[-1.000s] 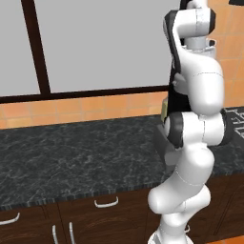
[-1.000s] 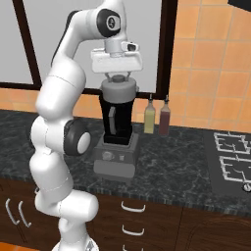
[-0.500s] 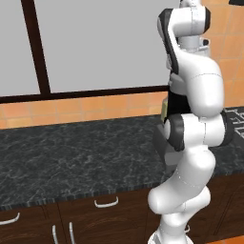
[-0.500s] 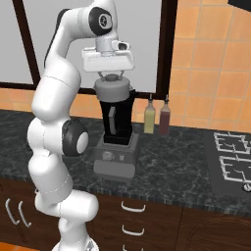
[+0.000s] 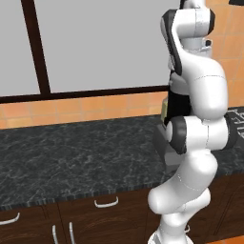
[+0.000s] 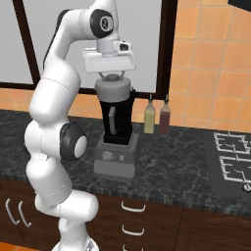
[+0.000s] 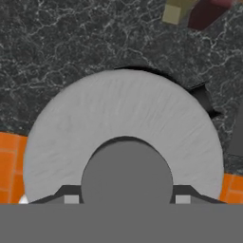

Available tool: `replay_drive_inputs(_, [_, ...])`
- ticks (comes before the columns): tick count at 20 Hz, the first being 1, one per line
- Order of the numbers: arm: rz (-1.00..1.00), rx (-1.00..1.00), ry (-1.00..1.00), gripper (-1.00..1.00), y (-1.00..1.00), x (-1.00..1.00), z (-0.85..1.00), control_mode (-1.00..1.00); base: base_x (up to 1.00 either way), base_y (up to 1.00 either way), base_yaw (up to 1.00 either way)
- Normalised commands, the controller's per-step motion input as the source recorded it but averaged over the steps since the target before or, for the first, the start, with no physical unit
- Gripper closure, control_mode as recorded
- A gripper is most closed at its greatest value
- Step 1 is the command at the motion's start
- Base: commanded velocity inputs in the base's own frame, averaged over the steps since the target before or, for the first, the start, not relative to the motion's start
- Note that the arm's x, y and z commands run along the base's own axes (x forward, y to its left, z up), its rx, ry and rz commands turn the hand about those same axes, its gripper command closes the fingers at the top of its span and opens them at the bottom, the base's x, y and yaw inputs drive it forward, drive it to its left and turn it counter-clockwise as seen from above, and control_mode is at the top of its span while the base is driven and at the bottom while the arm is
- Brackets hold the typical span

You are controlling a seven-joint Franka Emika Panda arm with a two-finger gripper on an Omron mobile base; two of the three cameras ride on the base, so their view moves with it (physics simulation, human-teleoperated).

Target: Close the lid blender by securely placing the lid on top.

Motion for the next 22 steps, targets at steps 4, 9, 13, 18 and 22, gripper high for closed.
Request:
replay_drive_inputs(4, [0.00, 0.00, 0.03, 1.00, -0.06, 0.09, 0.29, -1.00, 0.00, 0.00, 0.00])
replay_drive_inputs(9, [0.00, 0.00, -0.02, 1.00, -0.10, -0.24, -0.29, -1.00, 0.00, 0.00, 0.00])
replay_drive_inputs(13, [0.00, 0.00, -0.09, 1.00, -0.07, -0.21, -0.26, -1.00, 0.00, 0.00, 0.00])
replay_drive_inputs(18, [0.00, 0.00, -0.01, 1.00, 0.00, 0.00, 0.03, -1.00, 0.00, 0.00, 0.00])
replay_drive_inputs(22, [0.00, 0.00, -0.03, 1.00, -0.01, 0.00, 0.17, -1.00, 0.00, 0.00, 0.00])
